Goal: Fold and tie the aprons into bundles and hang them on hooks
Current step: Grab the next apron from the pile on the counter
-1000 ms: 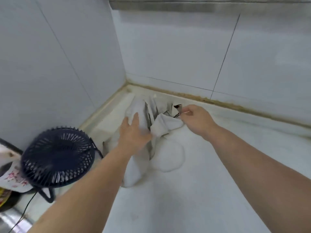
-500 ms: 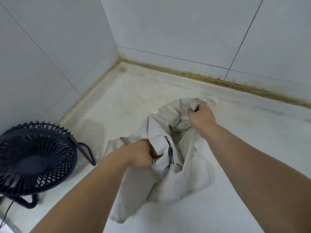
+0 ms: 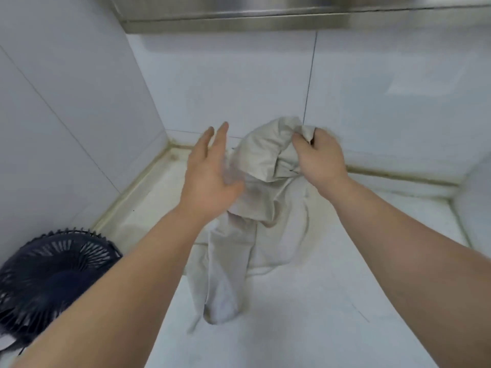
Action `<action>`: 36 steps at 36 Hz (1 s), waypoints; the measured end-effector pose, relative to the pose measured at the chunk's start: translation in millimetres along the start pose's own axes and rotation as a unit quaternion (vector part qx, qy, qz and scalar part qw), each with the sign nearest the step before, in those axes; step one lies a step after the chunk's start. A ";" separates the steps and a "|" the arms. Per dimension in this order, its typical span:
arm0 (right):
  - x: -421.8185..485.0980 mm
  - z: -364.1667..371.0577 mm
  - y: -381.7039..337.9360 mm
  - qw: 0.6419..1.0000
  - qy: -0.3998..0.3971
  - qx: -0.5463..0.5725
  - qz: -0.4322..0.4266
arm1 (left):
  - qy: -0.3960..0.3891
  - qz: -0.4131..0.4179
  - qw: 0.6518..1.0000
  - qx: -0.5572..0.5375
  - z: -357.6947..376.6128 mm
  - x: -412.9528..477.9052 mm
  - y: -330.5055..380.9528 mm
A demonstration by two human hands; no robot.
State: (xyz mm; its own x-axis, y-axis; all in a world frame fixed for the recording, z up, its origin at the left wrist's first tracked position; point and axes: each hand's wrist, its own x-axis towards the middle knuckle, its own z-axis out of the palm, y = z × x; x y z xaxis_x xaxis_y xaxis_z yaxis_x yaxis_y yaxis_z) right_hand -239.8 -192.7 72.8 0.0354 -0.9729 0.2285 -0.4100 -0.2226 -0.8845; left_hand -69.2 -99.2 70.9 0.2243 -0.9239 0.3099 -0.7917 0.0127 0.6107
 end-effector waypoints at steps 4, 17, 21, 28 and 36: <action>-21.2 -33.4 -28.3 0.994 0.006 0.099 0.048 | -0.060 0.044 0.997 0.020 -4.7 -2.2 17.4; -136.3 -95.5 -49.4 0.977 0.065 -0.178 0.093 | -0.020 -0.052 0.965 -0.256 -75.6 -93.3 45.8; -179.4 -102.8 -44.8 0.977 0.089 -0.149 0.121 | 0.102 -0.155 0.911 -0.368 -88.6 -118.6 48.3; -276.1 -89.9 -60.4 0.977 -0.111 -0.167 0.073 | -0.103 -0.079 0.906 -0.402 -78.9 -190.3 93.6; -301.3 -77.2 -61.1 0.965 0.003 -0.260 0.031 | -0.227 0.100 0.890 -0.383 -100.8 -240.4 148.7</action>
State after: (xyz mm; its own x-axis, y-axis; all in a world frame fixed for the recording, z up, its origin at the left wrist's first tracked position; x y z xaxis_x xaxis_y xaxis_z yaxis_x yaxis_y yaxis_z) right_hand -295.7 118.8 89.4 -0.0074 -0.9826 0.1854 -0.8127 -0.1021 -0.5737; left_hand -183.5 163.3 160.7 -0.2678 -0.9311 0.2477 -0.1316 0.2901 0.9479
